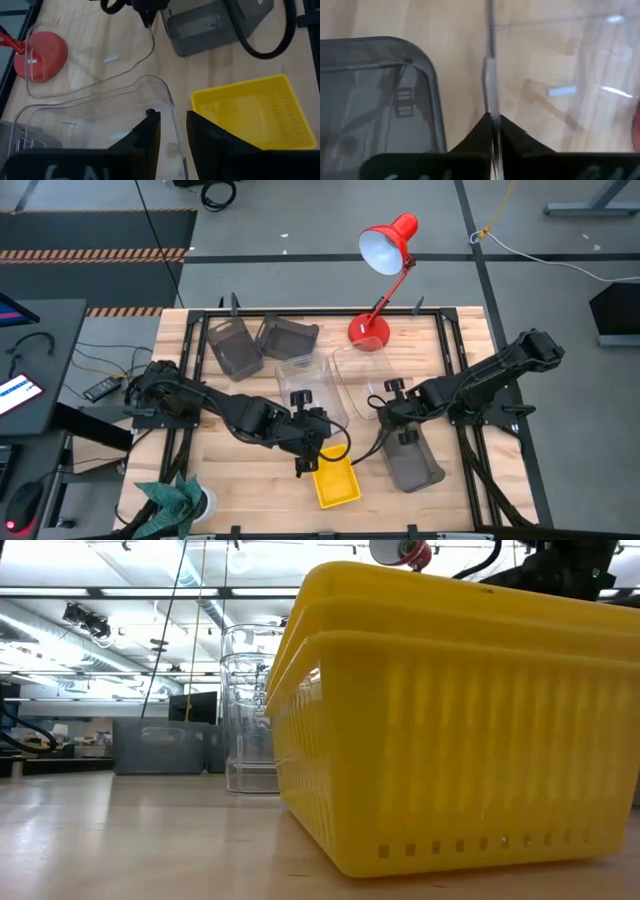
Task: Stack baskets by color
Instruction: Stack the right transparent bin on the left transparent bin
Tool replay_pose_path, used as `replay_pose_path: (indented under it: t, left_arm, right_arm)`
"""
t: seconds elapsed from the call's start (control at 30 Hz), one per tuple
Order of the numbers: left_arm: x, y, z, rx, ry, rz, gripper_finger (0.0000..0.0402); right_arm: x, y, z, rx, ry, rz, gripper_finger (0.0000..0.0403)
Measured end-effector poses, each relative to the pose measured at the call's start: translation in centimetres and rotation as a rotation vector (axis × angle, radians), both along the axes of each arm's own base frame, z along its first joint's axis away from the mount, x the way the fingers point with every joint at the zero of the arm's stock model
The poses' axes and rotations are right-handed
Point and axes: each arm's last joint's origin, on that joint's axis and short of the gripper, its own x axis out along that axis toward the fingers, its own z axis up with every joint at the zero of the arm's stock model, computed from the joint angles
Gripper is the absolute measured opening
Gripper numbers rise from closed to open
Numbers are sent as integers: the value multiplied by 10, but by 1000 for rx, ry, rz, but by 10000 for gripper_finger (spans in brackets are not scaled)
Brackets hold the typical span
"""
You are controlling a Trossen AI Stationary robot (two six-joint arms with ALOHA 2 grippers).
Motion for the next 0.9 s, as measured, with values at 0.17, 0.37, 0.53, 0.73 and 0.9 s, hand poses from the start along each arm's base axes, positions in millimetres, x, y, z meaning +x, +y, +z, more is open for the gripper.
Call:
replay_pose_path:
  t: [0.17,0.37,0.53,0.73,0.9]
  left_arm:
    - [-3,-6,0,-4,1,-12,101]
    - [-7,-4,-2,20,49,-5,101]
    - [-13,-2,-5,97,93,19,100]
    - [-26,-3,-8,258,163,45,100]
    - [-30,1,-9,334,197,54,90]
  right_arm:
    - [-3,1,14,-27,-23,-8,7]
    - [-2,4,57,-68,-97,-40,5]
    - [-3,10,96,-117,-179,-83,4]
    - [-1,26,132,-86,-338,-53,3]
    - [11,39,144,-36,-497,19,3]
